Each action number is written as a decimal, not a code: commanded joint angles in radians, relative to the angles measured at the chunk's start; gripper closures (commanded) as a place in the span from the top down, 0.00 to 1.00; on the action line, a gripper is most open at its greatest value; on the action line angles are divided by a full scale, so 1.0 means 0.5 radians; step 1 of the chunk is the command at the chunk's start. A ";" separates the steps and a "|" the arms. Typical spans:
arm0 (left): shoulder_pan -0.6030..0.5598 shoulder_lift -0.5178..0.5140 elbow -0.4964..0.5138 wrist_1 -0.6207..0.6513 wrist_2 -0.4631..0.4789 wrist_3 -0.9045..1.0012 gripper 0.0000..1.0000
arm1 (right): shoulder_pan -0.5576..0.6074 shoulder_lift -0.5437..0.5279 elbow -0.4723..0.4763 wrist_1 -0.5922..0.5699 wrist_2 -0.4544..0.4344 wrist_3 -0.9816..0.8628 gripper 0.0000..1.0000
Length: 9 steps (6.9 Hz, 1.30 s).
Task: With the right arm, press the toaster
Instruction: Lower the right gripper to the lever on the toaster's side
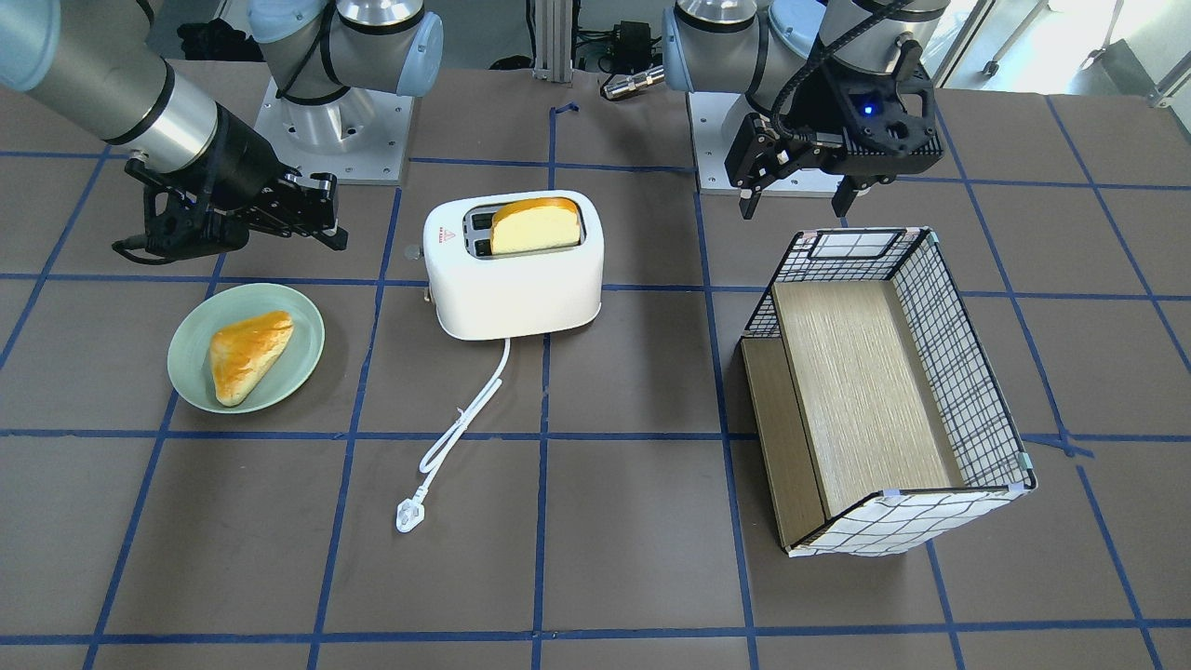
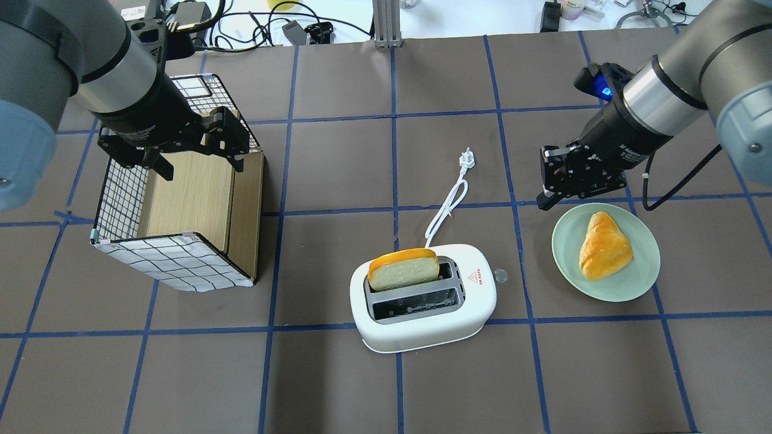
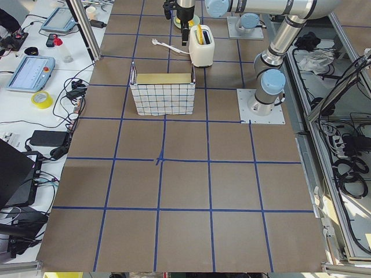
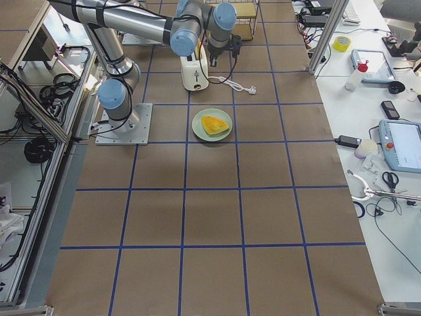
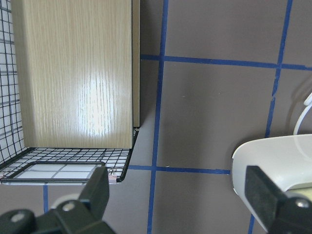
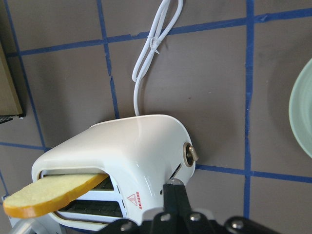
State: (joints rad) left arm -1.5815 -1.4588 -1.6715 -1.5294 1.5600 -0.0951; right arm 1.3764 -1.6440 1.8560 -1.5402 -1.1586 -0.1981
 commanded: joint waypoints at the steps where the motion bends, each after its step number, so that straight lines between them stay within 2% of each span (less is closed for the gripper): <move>1: 0.000 0.000 -0.001 0.000 0.000 0.000 1.00 | -0.068 0.002 0.193 0.012 0.218 -0.326 0.00; 2: 0.000 0.000 0.002 0.000 0.000 0.000 1.00 | -0.169 -0.001 0.318 0.028 0.325 -0.486 0.00; 4: 0.000 0.000 -0.001 0.000 0.000 0.000 1.00 | -0.216 0.002 0.515 0.019 0.528 -0.616 0.00; 9: 0.000 0.000 0.002 0.000 0.000 0.000 1.00 | -0.216 0.140 0.549 0.006 0.523 -0.684 0.00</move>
State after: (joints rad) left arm -1.5815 -1.4588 -1.6718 -1.5294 1.5594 -0.0951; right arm 1.2680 -1.5844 2.1280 -1.5381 -0.8960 -0.5340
